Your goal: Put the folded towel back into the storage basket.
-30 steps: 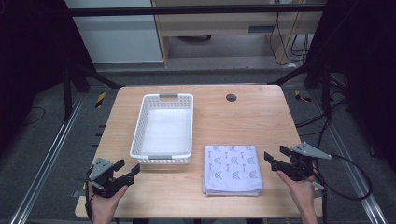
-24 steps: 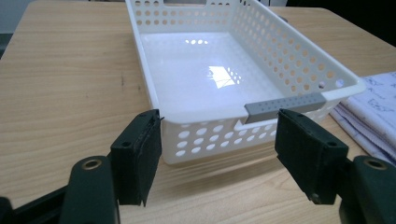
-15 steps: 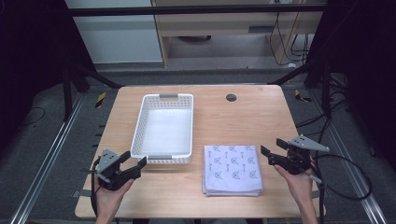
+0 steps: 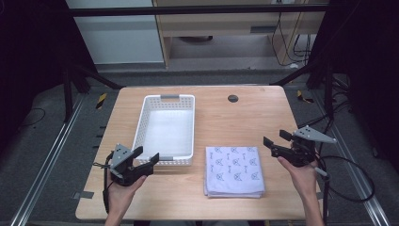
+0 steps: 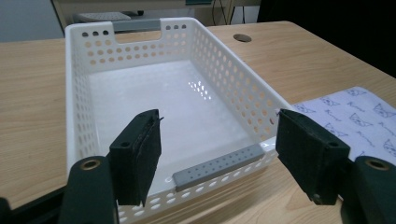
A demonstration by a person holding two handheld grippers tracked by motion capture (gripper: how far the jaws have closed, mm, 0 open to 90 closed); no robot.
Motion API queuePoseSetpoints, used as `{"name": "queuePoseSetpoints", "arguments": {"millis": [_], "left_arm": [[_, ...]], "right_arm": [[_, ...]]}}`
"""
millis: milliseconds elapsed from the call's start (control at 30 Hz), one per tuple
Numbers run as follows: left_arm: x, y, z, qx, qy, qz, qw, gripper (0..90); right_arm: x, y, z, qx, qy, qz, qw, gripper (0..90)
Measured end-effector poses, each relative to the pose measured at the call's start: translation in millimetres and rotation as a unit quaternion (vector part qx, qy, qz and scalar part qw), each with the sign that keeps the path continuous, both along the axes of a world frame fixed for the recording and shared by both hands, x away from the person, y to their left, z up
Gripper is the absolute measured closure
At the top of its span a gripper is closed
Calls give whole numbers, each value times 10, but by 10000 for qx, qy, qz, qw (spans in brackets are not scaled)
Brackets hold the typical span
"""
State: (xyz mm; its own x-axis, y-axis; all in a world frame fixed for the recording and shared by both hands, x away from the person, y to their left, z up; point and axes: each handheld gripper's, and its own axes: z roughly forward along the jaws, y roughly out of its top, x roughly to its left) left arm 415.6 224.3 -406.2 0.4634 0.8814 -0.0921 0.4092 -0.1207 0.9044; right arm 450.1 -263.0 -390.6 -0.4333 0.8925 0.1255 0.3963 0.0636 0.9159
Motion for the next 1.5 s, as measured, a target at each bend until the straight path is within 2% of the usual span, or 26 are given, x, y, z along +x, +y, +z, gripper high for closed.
{"name": "queuePoseSetpoints", "arguments": {"millis": [333,533,633,733,1033,1500], "left_arm": [[56,-259,49,-32,-70,-177,9998,302],[77,-449,29,32,-40,-343,9994,302],[83,-513,17,32,-36,-387,9992,302],[88,-633,-22,61,0,-496,9988,302],[84,-827,-132,206,120,-740,9970,303],[17,-1023,-274,385,262,-985,9940,312]], "right_arm": [[77,66,17,-62,-31,42,10000,276],[103,116,-27,-45,-7,125,9999,287],[110,129,-39,-114,28,150,9998,290],[115,140,-60,-128,41,135,9998,302],[144,149,-151,-163,179,177,9995,319],[191,190,-302,-291,371,247,9986,329]]}}
